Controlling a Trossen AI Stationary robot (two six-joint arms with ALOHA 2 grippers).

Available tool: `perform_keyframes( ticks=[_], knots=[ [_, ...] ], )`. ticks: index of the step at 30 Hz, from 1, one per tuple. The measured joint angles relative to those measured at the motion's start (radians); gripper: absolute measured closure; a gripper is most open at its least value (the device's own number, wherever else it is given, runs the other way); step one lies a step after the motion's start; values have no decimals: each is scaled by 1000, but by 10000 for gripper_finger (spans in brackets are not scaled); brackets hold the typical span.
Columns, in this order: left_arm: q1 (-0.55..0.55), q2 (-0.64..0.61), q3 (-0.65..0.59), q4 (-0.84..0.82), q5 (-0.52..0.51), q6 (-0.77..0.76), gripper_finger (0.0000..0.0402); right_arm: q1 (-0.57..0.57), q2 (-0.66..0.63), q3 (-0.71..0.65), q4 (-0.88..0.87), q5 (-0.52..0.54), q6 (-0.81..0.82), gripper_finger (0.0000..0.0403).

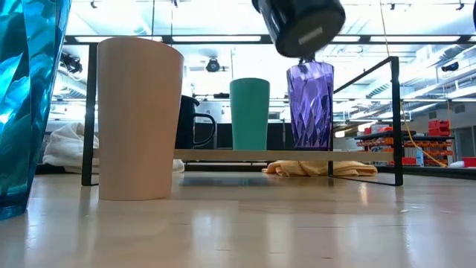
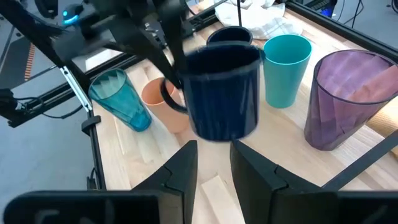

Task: Stack small to large cups/mugs on shelf
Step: Put the dark blue mug on the shelf aligned with the other dark blue mug

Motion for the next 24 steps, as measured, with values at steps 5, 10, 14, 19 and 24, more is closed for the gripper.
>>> perform_keyframes(
  ticks=[5,10,14,19,24],
  knots=[
    [4,-19,0,-70,-4,-2,375,0,0,0,-1,1,2,300],
    [-13,-19,-1,-177,-6,0,375,0,0,0,-5,5,11,300],
    [-29,-19,-1,-276,-5,21,375,0,0,0,-6,6,12,300],
    [-36,-19,-2,-326,-11,24,375,0,0,0,-6,11,15,300],
    [-25,-28,-2,-317,-17,20,375,0,0,0,-6,11,19,300]
  ],
)
